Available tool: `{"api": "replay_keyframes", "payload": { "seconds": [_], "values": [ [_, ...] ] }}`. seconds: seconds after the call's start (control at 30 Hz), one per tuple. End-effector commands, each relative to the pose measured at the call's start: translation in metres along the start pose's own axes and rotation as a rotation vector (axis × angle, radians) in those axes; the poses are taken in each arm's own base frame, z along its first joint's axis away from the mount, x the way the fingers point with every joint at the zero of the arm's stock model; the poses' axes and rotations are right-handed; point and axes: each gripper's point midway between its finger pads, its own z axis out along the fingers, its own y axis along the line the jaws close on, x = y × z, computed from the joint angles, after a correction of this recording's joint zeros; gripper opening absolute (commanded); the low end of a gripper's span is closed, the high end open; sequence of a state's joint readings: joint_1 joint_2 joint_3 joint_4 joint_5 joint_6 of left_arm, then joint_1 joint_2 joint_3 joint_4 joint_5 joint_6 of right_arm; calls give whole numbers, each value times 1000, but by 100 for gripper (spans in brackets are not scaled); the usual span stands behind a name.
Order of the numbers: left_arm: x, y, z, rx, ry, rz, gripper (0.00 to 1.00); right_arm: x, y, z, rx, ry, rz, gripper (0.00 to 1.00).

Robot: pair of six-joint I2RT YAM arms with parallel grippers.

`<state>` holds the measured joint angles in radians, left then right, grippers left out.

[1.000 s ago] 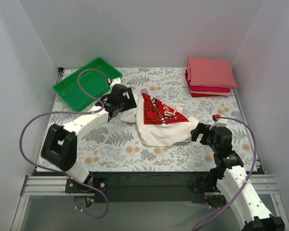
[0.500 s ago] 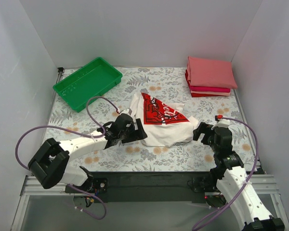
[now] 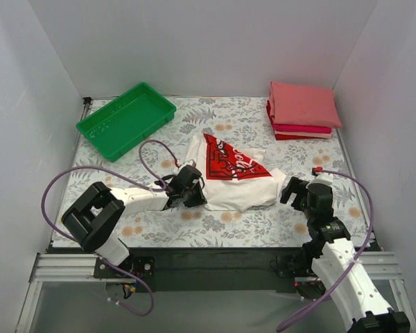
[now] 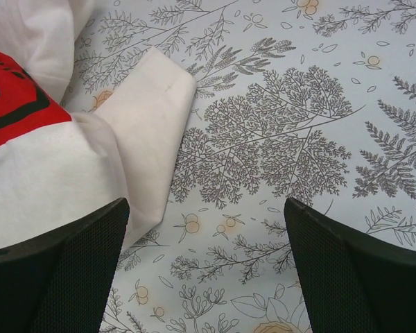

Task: Fold and stack the t-shirts
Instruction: Flatten the tshirt out

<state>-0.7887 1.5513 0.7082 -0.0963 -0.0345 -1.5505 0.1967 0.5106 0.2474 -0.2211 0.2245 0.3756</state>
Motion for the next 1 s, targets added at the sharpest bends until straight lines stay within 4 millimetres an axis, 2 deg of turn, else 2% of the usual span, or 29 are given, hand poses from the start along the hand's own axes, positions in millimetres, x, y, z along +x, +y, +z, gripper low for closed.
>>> {"api": "replay_keyframes", "payload": {
  "seconds": [0.0,0.13,0.17,0.23,0.27,0.33,0.37,0.47,0.67,0.77,0.93,0.97],
  "values": [
    [-10,-4,-3,-6,-43,-10,0,-31,-3,-6,60,-74,58,98],
    [-15,0,-20,7,-93,-18,0,-36,-1,-1,96,-26,84,98],
    [-13,1,-25,17,-96,-25,0,-46,5,-1,81,-28,93,98],
    [-7,6,-32,25,-91,-36,0,-43,11,12,93,55,77,98],
    [-4,11,-35,25,-92,-48,0,-50,18,15,73,67,73,98],
    [0,13,-39,37,-89,-56,0,-40,25,30,68,166,52,94],
    [0,13,-39,36,-88,-57,0,-38,29,30,41,179,55,93],
    [2,14,-41,42,-87,-53,0,-32,44,45,-13,251,50,86],
    [4,14,-41,46,-81,-52,0,-7,53,63,-54,355,63,74],
    [6,17,-40,39,-78,-53,0,5,52,70,-53,383,63,67],
    [4,16,-41,40,-85,-49,0,22,47,77,-36,432,56,61],
    [4,16,-42,38,-87,-49,0,24,46,78,-30,438,55,56]
  ]
}}
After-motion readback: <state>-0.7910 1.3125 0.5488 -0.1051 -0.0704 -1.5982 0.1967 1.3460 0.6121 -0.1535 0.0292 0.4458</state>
